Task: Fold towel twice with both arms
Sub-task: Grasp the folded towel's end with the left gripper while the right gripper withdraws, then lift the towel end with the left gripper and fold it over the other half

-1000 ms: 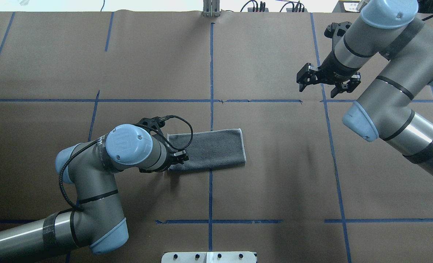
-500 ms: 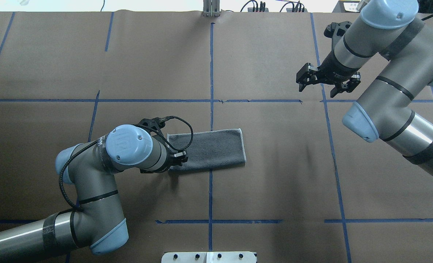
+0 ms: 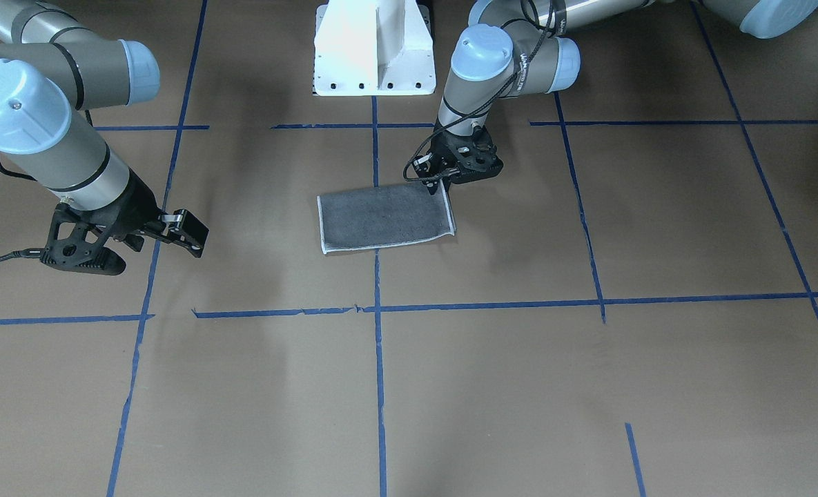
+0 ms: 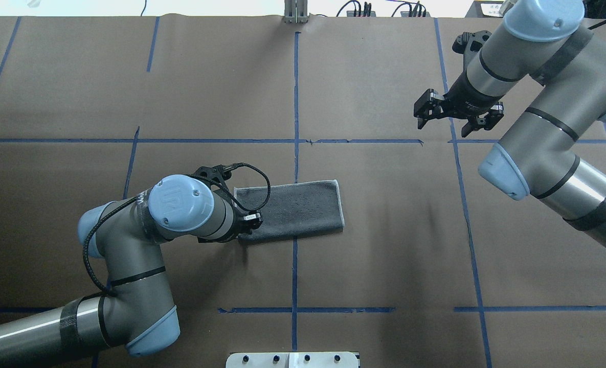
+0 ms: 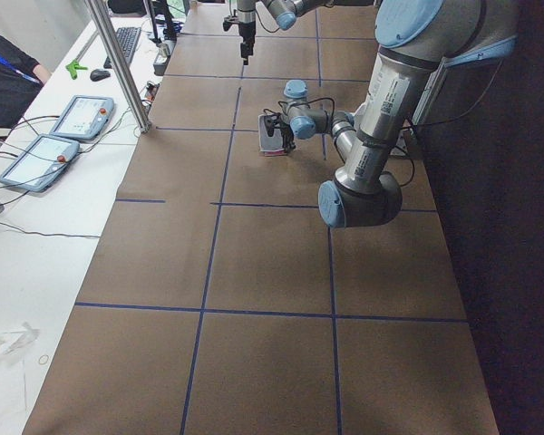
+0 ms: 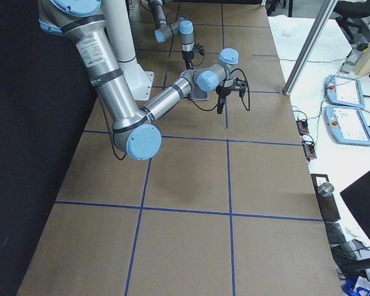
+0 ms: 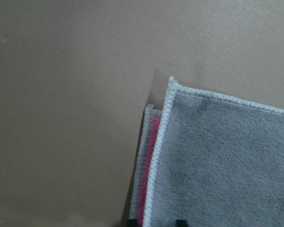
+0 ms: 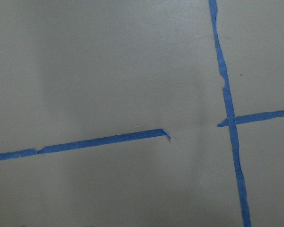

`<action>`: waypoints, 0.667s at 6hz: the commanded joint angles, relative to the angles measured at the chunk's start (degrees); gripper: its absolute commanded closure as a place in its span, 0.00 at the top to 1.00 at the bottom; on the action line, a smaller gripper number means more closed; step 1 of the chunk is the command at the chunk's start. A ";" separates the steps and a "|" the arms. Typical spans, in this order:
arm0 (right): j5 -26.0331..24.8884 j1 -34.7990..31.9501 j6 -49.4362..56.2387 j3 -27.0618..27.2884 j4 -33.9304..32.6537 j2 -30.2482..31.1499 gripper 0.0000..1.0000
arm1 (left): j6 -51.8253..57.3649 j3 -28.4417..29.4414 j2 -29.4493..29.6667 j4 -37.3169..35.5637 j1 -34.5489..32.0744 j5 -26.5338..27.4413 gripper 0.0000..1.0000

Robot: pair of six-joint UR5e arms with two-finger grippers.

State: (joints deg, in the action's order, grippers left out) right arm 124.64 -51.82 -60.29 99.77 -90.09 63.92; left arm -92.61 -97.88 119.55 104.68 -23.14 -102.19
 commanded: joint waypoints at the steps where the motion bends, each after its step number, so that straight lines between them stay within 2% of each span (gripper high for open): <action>1: -0.01 0.14 0.09 -0.02 0.00 0.06 1.00 | 0.07 -0.20 0.76 -1.92 0.54 -0.02 0.00; 3: 0.60 -0.04 0.35 -0.02 0.00 0.50 1.00 | 0.50 0.93 8.37 -8.50 0.90 0.15 0.00; 4: 0.70 -0.30 0.52 0.24 0.00 1.29 1.00 | 0.68 3.46 13.03 -10.27 0.73 0.24 0.00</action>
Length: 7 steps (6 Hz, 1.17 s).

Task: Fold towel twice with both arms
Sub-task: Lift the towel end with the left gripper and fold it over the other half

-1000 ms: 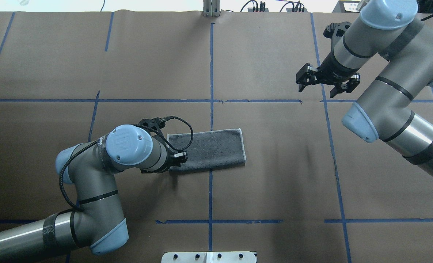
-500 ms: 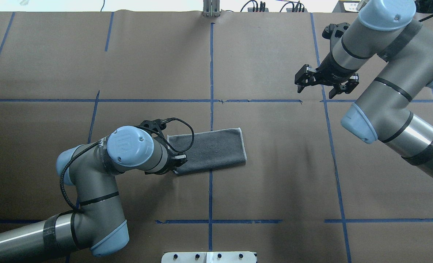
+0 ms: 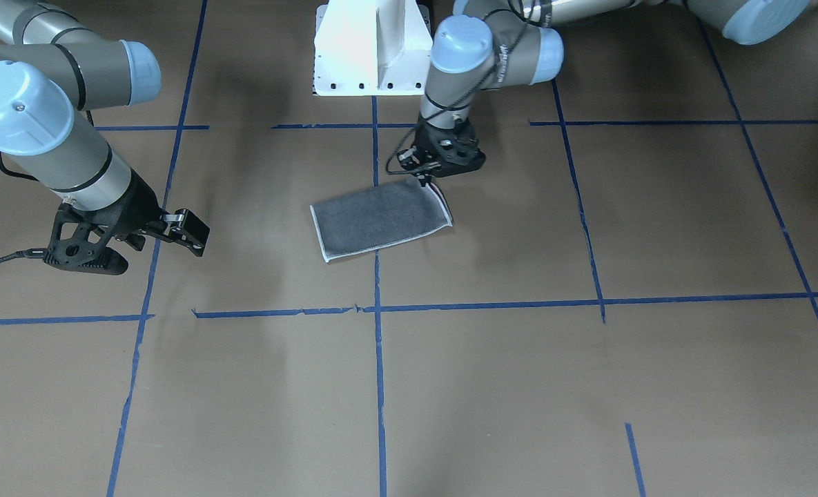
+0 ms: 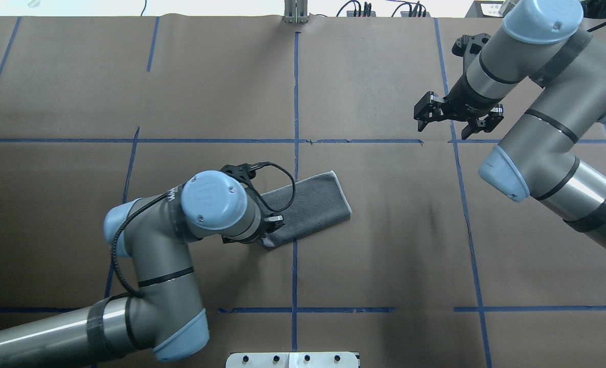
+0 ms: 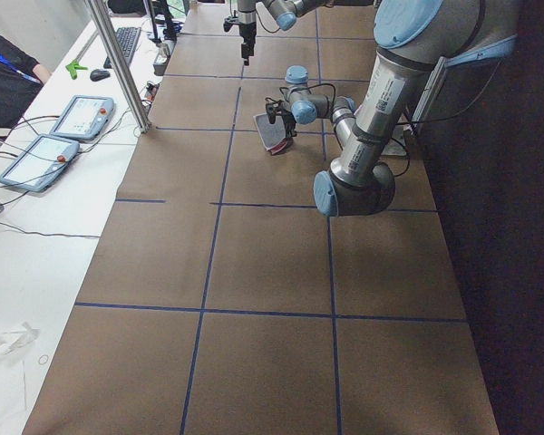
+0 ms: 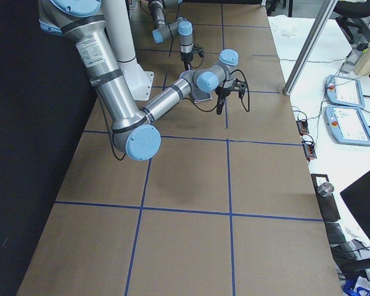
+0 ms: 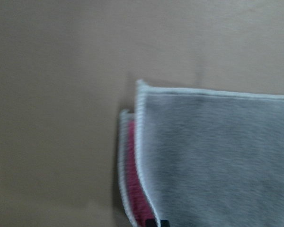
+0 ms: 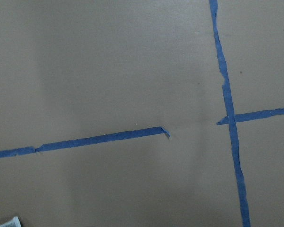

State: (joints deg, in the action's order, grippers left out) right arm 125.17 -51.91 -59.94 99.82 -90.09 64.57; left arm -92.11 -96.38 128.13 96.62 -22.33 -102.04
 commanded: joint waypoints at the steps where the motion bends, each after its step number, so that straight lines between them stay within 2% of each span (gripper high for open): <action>1: 0.25 -0.55 1.13 0.11 0.00 0.99 1.00 | -0.08 8.69 10.76 -2.31 -0.08 0.35 0.00; 2: 0.34 -1.25 3.49 0.11 0.00 1.95 1.00 | 0.00 15.54 16.57 -2.14 -0.52 0.44 0.00; 5: 0.34 -2.31 6.49 -0.07 0.00 2.93 1.00 | -0.35 28.65 27.05 -1.52 -2.01 0.44 0.00; 7: 0.34 -2.31 6.50 -0.15 0.00 2.93 1.00 | 0.00 30.80 27.70 -1.26 -2.54 0.44 0.00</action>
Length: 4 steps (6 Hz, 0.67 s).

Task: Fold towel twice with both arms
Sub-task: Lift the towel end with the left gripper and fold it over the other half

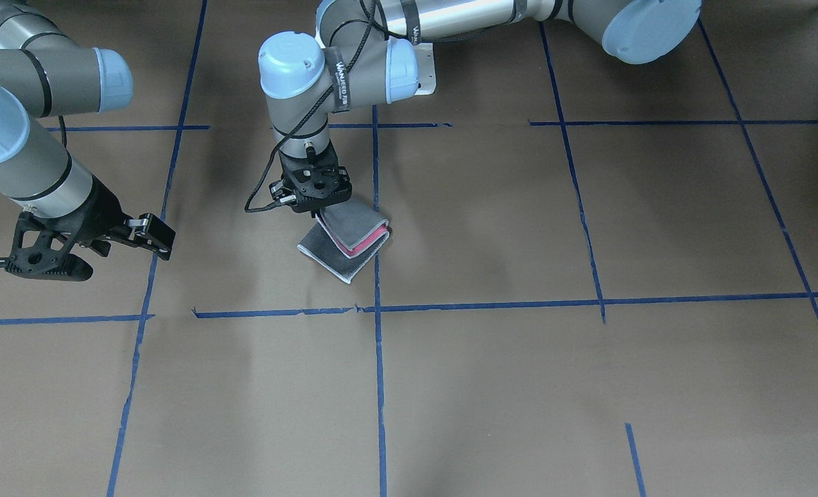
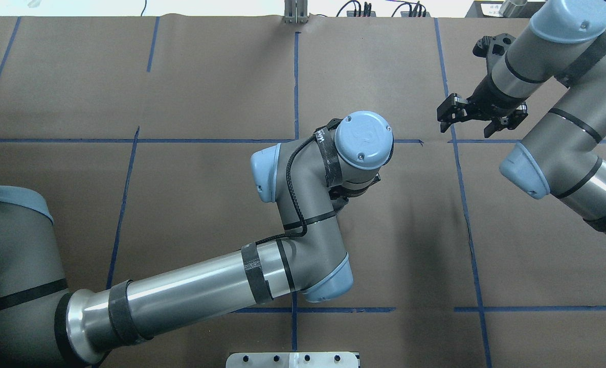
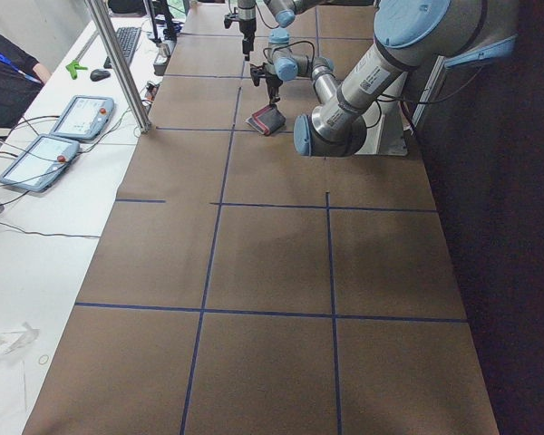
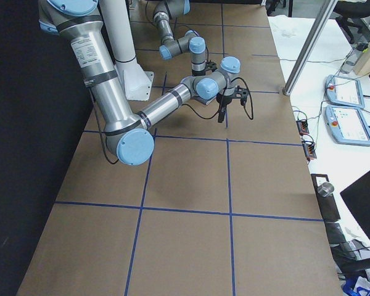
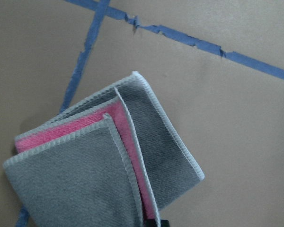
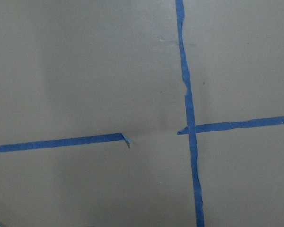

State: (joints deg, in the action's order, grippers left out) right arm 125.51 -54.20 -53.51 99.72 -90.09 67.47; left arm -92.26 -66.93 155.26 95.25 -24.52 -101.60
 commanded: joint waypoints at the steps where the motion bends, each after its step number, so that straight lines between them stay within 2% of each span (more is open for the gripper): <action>1: 0.00 -0.03 0.07 -0.06 0.00 -0.06 1.00 | -0.02 3.97 1.70 0.46 -1.83 -0.09 0.14; 2: 0.00 -0.03 0.07 -0.06 0.00 -0.06 1.00 | 0.32 5.39 2.15 0.47 -3.50 -0.52 0.65; 3: 0.00 -0.03 0.07 -0.06 0.00 -0.15 1.00 | 2.68 6.36 2.85 0.55 -5.09 -1.92 0.89; 4: 0.00 -0.21 0.07 -0.06 0.00 -0.23 1.00 | 6.09 6.29 3.29 0.55 -6.58 -6.72 1.00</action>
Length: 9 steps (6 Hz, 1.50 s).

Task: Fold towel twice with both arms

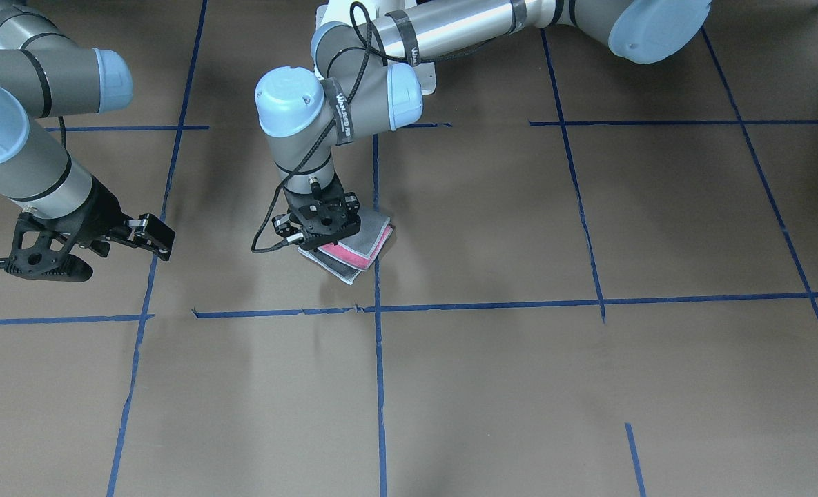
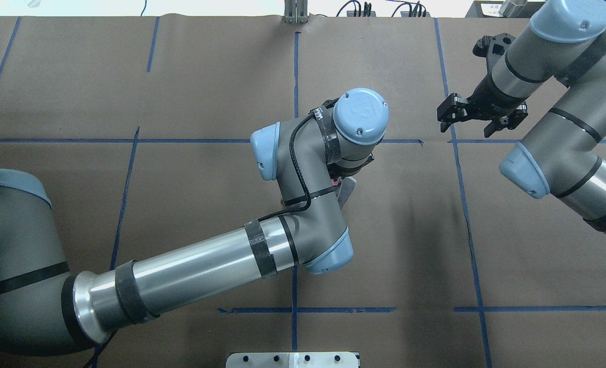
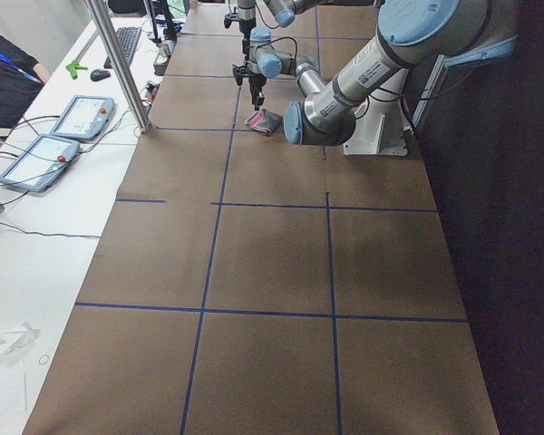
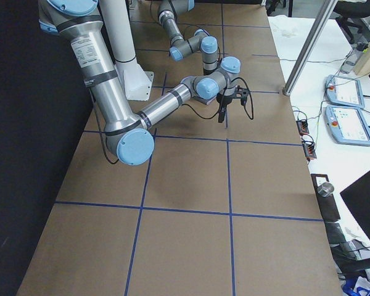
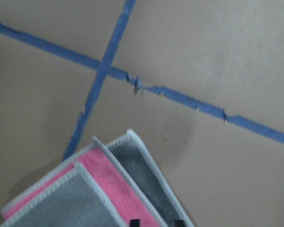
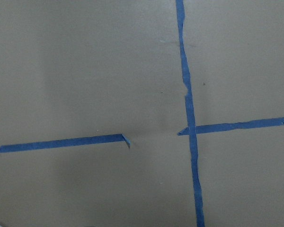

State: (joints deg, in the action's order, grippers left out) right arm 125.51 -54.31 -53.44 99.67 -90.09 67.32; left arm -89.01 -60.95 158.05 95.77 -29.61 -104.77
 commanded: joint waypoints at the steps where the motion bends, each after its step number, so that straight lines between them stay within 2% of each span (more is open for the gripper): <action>1: 0.09 -0.79 1.31 0.08 -0.09 0.01 1.00 | 7.23 -0.04 0.51 -0.41 -3.07 -9.86 1.00; 2: 2.52 -3.05 4.80 -0.18 -0.52 0.36 1.00 | 12.66 -0.48 0.07 -0.93 -5.70 -14.63 1.00; 3: 3.85 -6.82 11.79 0.60 -6.44 0.27 1.00 | 19.42 -2.40 -1.41 -4.94 -7.73 -15.81 1.00; 4: 3.87 -9.90 23.44 3.14 -14.51 1.23 1.00 | 28.80 -10.68 -8.13 -9.59 -10.10 -15.82 1.00; 5: 3.87 -13.67 34.08 6.03 -19.90 4.11 1.00 | 38.20 -18.77 -16.72 -11.29 -13.51 -17.38 1.00; 6: 3.87 -18.58 45.15 8.32 -20.73 9.97 1.00 | 48.91 -23.90 -24.64 -11.48 -18.68 -20.53 1.00; 8: 3.69 -27.73 65.73 8.79 -20.22 21.13 1.00 | 73.06 -28.94 -37.49 -11.49 -30.97 -24.85 1.00; 9: 3.95 -31.86 70.53 8.87 -20.30 24.41 1.00 | 84.41 -29.05 -43.12 -11.49 -38.17 -27.39 1.00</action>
State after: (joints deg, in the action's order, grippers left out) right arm 129.32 -81.92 10.54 108.40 -110.40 87.58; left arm -16.23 -89.22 120.74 84.30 -60.91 -129.69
